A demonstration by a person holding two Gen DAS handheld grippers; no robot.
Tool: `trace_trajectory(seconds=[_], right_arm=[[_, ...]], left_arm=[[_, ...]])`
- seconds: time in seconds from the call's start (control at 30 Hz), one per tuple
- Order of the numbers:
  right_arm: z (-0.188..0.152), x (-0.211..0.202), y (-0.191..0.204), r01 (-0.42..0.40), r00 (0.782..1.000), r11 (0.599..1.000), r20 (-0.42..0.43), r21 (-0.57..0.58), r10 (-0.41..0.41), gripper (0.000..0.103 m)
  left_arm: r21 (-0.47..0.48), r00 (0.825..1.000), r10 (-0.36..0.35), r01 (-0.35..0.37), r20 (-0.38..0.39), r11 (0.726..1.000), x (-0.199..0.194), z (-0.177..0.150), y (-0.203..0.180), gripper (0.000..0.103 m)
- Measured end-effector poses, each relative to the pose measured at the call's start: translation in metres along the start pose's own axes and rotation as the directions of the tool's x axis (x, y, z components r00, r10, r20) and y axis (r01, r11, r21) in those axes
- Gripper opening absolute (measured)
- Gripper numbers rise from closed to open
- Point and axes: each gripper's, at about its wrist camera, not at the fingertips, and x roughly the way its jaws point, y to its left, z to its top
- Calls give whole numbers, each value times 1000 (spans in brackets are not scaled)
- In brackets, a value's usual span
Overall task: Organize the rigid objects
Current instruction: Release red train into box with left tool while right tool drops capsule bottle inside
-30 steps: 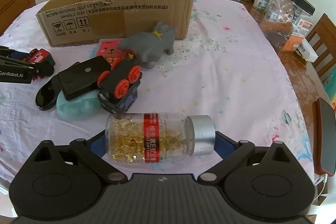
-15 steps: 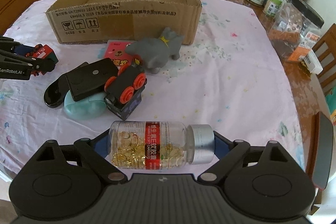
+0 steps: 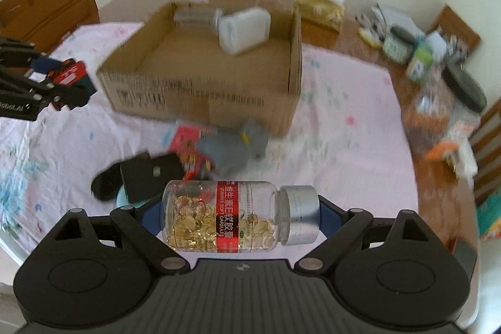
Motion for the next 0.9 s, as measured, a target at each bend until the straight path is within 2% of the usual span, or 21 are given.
trace_trajectory(seconds=[0.23, 0.43, 0.47, 0.5, 0.53, 0.57, 0.73, 0.83, 0.9], right_arm=[[41, -3, -9, -20, 997, 998, 79, -58, 24, 96], [69, 1, -14, -42, 992, 993, 111, -110, 55, 96], [73, 2, -15, -46, 992, 992, 113, -118, 60, 96], [77, 4, -16, -49, 992, 991, 113, -126, 63, 96], [79, 5, -17, -51, 991, 990, 114, -134, 67, 96], [82, 7, -19, -55, 991, 988, 113, -142, 72, 96], [94, 17, -27, -75, 990, 983, 107, -167, 94, 96], [102, 24, -31, -85, 989, 980, 105, -182, 106, 96], [109, 28, -32, -91, 988, 976, 108, -197, 114, 96]], left_arm=[[-31, 997, 53, -51, 56, 998, 23, 39, 4, 49], [-119, 993, 93, -83, 77, 989, 51, 48, 14, 50], [-142, 992, 103, -91, 79, 986, 55, 48, 17, 52], [-154, 991, 105, -92, 78, 984, 56, 47, 18, 61], [-165, 991, 111, -96, 78, 982, 57, 45, 18, 75], [-176, 988, 127, -111, 82, 978, 57, 43, 17, 79], [-187, 977, 196, -178, 82, 966, 46, 31, 4, 94], [-185, 967, 236, -217, 90, 958, 34, 22, -7, 94], [-200, 957, 276, -254, 91, 946, 24, 15, -13, 98]])
